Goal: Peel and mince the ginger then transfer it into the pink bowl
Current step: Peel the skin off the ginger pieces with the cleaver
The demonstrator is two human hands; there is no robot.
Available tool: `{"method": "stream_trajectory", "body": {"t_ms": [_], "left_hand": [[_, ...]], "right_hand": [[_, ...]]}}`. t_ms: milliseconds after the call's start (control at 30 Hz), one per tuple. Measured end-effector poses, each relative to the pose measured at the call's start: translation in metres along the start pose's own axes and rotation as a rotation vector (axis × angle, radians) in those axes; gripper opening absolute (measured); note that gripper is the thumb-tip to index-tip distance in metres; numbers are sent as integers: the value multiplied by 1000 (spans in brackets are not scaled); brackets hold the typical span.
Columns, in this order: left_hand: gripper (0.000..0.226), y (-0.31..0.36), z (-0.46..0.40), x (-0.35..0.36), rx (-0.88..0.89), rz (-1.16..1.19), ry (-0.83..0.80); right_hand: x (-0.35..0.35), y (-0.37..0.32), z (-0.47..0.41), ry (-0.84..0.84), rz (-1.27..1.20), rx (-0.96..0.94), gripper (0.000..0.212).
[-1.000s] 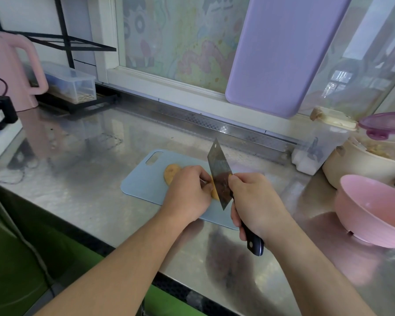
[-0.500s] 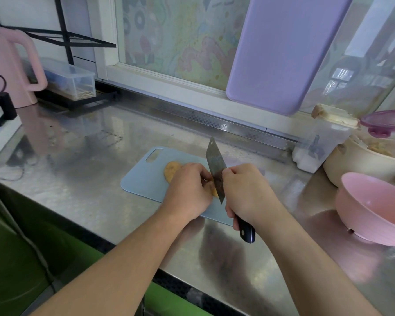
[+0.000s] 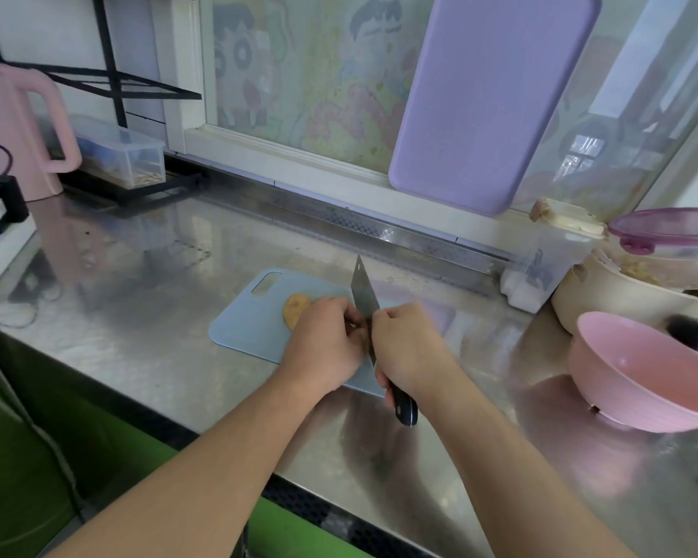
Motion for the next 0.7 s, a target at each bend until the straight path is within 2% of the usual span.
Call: {"method": "stream_trajectory", "body": {"t_ms": [100,200,333,700], "left_hand": [[5,-1,-2,0,1,14,12],[6,-4,-2,1,-12,34,21],[9,-7,-3,3,-28,26,9],[11,-10,-4,4,-58,18,-1]], "right_hand": [[-1,7,14,-12,4,-2,33],[-7,10,25,-44,-99,14,31],[-18,8,25,8,-179,0,29],[-18,4,20,-21,-245,-13,36]]}}
Point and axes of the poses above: each hand's wrist, its own z-axis away from the middle knuckle, its own x-axis out of the palm, y = z × x, the point moved 10 cm from there along -z, towards the middle knuckle, and after that the axes turned 8 degrees about -z, right-handed, at the moved point
